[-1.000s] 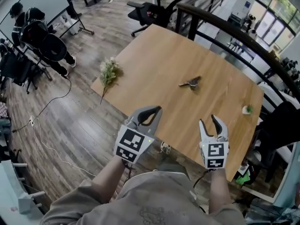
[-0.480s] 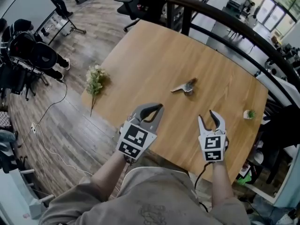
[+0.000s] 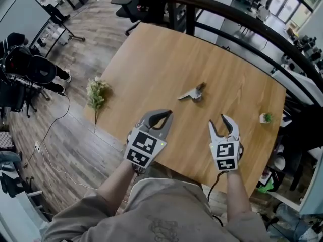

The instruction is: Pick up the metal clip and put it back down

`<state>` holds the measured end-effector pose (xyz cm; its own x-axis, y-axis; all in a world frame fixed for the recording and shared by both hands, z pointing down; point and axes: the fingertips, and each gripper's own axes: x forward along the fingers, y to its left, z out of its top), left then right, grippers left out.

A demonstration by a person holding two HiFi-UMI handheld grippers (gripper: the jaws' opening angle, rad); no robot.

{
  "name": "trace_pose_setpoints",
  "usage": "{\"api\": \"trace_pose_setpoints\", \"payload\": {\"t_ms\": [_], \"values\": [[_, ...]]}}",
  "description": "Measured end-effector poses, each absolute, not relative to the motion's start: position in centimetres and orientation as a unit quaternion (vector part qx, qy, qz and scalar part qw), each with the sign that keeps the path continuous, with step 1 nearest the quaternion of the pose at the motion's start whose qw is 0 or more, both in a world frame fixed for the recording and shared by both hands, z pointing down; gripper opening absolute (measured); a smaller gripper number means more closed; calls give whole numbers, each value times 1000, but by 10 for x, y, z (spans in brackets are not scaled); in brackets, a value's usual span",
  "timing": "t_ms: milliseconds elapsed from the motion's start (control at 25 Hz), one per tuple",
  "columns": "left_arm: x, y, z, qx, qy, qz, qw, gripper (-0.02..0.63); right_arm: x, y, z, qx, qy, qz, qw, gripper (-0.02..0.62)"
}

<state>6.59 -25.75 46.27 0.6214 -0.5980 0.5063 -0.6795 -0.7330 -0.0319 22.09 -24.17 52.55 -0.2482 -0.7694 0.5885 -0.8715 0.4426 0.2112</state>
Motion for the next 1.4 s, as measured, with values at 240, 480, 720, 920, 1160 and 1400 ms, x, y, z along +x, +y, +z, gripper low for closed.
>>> {"api": "trace_pose_setpoints", "payload": {"t_ms": [240, 480, 720, 920, 1160, 1400], "values": [[63, -269, 465, 898, -354, 251, 80, 0, 212, -251, 529, 512, -785, 66, 341, 190], [63, -290, 469, 898, -352, 257, 69, 0, 202, -277, 537, 478, -785, 28, 393, 190], [65, -312, 484, 897, -348, 266, 67, 0, 195, -312, 555, 459, -775, -13, 434, 190], [64, -327, 502, 894, -345, 275, 74, 0, 184, -329, 592, 422, -767, -37, 483, 190], [60, -341, 528, 892, -339, 288, 85, 0, 177, -348, 637, 409, -756, -42, 510, 190], [56, -353, 556, 888, -333, 298, 107, 0, 174, -367, 676, 387, -737, -69, 550, 190]]}}
